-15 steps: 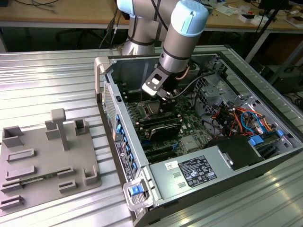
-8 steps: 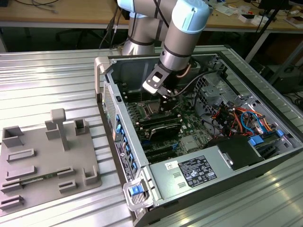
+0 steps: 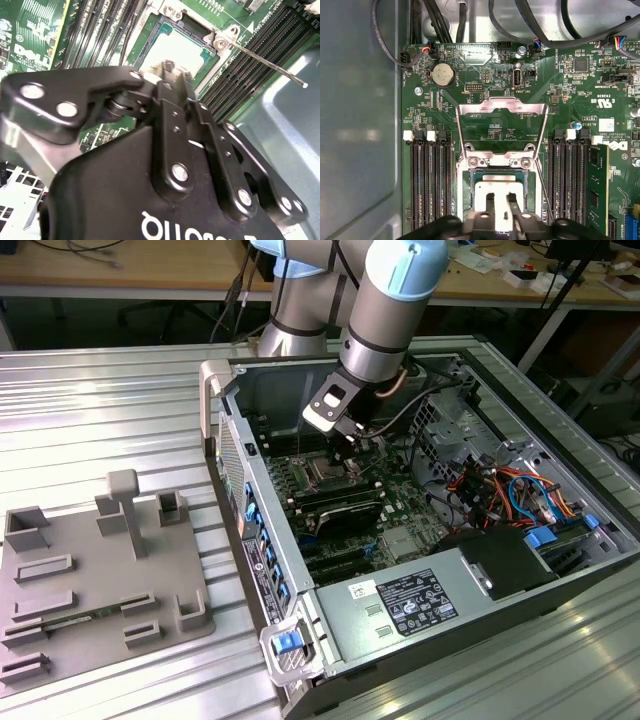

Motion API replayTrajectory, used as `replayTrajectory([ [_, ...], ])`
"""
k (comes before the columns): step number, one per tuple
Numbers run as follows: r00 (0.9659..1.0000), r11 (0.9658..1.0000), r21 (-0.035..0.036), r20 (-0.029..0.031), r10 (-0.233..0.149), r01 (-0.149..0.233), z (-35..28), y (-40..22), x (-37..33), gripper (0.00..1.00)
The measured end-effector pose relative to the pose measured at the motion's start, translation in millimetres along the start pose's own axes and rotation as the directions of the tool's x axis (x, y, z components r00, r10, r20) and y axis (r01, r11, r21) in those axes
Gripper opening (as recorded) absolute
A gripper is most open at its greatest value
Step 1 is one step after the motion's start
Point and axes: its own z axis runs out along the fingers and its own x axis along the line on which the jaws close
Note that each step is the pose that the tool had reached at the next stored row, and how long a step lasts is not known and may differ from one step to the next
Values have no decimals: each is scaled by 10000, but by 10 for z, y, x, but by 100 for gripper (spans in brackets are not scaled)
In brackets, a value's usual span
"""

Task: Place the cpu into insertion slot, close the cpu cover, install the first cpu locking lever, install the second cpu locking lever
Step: 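Place the cpu into insertion slot, then close the cpu cover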

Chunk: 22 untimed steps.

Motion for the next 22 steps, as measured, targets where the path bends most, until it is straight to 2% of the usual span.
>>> replayTrajectory([
  [1, 10000, 10000, 0, 1, 0, 0, 0, 0, 0, 24],
  [3, 10000, 10000, 0, 2, 0, 0, 1, 0, 0, 12],
  [4, 10000, 10000, 0, 2, 0, 0, 1, 0, 0, 11],
  [19, 10000, 10000, -1, -1, -1, 1, 5, 0, 0, 11],
  [22, 10000, 10000, 0, 1, -1, 1, -14, 0, 1, 11],
])
